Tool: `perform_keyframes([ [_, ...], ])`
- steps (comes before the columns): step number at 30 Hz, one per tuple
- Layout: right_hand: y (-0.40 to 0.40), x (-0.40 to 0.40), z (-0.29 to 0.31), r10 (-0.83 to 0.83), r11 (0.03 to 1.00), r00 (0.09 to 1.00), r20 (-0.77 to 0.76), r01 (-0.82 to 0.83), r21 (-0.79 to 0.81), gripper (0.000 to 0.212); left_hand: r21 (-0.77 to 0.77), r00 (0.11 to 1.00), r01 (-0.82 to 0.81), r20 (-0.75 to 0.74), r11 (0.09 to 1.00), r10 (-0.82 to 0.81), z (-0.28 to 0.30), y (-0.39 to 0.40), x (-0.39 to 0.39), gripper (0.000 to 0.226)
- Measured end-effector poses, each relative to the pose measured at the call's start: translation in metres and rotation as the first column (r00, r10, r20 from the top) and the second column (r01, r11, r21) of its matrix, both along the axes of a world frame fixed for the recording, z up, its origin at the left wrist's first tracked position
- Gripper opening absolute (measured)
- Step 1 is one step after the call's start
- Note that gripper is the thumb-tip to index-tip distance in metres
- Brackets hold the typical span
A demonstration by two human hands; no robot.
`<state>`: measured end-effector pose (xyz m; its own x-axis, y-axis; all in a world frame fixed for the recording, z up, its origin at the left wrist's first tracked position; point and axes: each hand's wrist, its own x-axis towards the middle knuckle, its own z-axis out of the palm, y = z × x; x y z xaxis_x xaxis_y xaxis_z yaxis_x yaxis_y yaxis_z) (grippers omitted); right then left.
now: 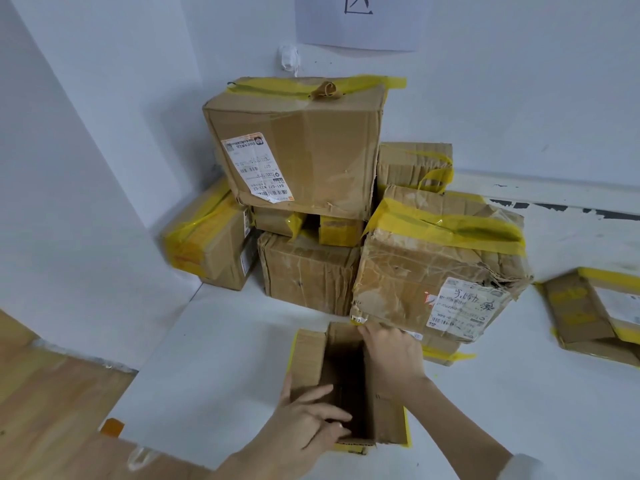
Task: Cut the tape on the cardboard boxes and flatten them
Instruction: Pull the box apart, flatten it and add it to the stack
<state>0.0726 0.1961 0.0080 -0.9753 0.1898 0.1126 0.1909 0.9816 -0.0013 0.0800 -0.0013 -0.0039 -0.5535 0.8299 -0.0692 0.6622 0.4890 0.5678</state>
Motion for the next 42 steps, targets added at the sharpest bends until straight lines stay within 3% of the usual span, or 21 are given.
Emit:
perform_keyframes([
  [2, 0.008, -0.008, -0.009, -0.087, 0.993, 0.996, 0.025, 0.089, -0.082, 0.029, 0.03, 0.998, -0.039, 0.055, 0.999, 0.038, -0.009, 0.002, -0.002, 0.034],
  [5, 0.009, -0.013, -0.02, -0.164, 0.955, 0.986, -0.028, 0.152, -0.254, 0.029, -0.084, 0.994, 0.088, 0.076, 0.993, -0.081, -0.013, -0.004, -0.007, 0.034],
  [7, 0.006, -0.015, -0.028, -0.18, 0.908, 0.983, -0.023, 0.157, -0.388, 0.028, -0.101, 0.992, 0.125, 0.013, 0.987, -0.125, -0.023, -0.009, -0.008, 0.05],
  [10, 0.006, -0.011, -0.035, -0.135, 0.858, 0.984, -0.116, 0.058, -0.51, 0.025, -0.113, 0.998, 0.013, -0.062, 0.994, -0.02, -0.032, -0.006, -0.006, 0.058],
  [14, 0.019, 0.001, -0.037, 0.051, 0.894, 0.965, -0.257, -0.159, -0.42, 0.024, 0.017, 0.974, 0.007, -0.226, 1.0, -0.003, -0.036, -0.003, -0.002, 0.046],
  [17, 0.033, 0.012, -0.035, 0.195, 0.87, 0.975, -0.108, -0.223, -0.44, 0.039, 0.219, 0.986, -0.119, -0.086, 0.968, 0.141, -0.041, -0.012, -0.006, 0.034],
  [19, 0.038, 0.017, -0.031, 0.234, 0.829, 0.971, -0.046, -0.224, -0.513, 0.042, 0.283, 0.966, -0.255, 0.112, 0.925, 0.232, -0.042, -0.018, -0.006, 0.017],
  [20, 0.038, 0.018, -0.028, 0.23, 0.797, 0.972, -0.043, -0.213, -0.565, 0.04, 0.317, 0.948, -0.305, 0.192, 0.898, 0.254, -0.039, -0.02, -0.007, 0.018],
  [22, 0.037, 0.02, -0.018, 0.168, 0.676, 0.985, -0.027, -0.135, -0.724, 0.035, 0.393, 0.923, -0.365, 0.272, 0.844, 0.273, -0.031, -0.023, -0.005, 0.033],
  [25, 0.036, 0.022, -0.003, 0.194, 0.488, 0.975, 0.11, 0.001, -0.873, 0.029, 0.431, 0.888, -0.444, 0.326, 0.786, 0.323, -0.023, -0.033, -0.002, 0.033],
  [28, 0.035, 0.024, 0.003, 0.349, 0.375, 0.911, 0.218, 0.078, -0.924, 0.026, 0.405, 0.742, -0.622, 0.577, 0.67, 0.34, -0.021, -0.045, -0.003, 0.018],
  [30, 0.031, 0.021, 0.002, 0.327, 0.332, 0.918, 0.225, 0.112, -0.937, 0.02, 0.332, 0.598, -0.723, 0.741, 0.606, 0.306, -0.028, -0.044, -0.004, 0.014],
  [32, 0.023, 0.013, -0.004, 0.241, 0.423, 0.929, 0.28, 0.159, -0.892, 0.014, 0.203, 0.372, -0.832, 0.895, 0.517, 0.247, -0.037, -0.035, -0.001, 0.002],
  [34, 0.014, 0.002, -0.016, 0.13, 0.59, 0.92, 0.369, 0.227, -0.775, 0.029, 0.028, 0.143, -0.909, 0.958, 0.416, 0.248, -0.047, -0.027, 0.0, 0.017],
  [36, 0.005, -0.01, -0.025, 0.057, 0.7, 0.891, 0.45, 0.286, -0.654, 0.038, -0.063, 0.057, -0.94, 0.94, 0.336, 0.337, -0.054, -0.024, -0.002, 0.021],
  [38, -0.003, -0.022, -0.033, 0.05, 0.781, 0.865, 0.5, 0.278, -0.559, 0.042, -0.113, 0.084, -0.927, 0.866, 0.357, 0.493, -0.06, -0.026, -0.007, 0.021],
  [42, -0.012, -0.055, -0.029, 0.163, 0.858, 0.768, 0.62, 0.2, -0.473, 0.046, -0.069, 0.414, -0.815, 0.626, 0.576, 0.661, -0.061, -0.034, -0.018, 0.031],
])
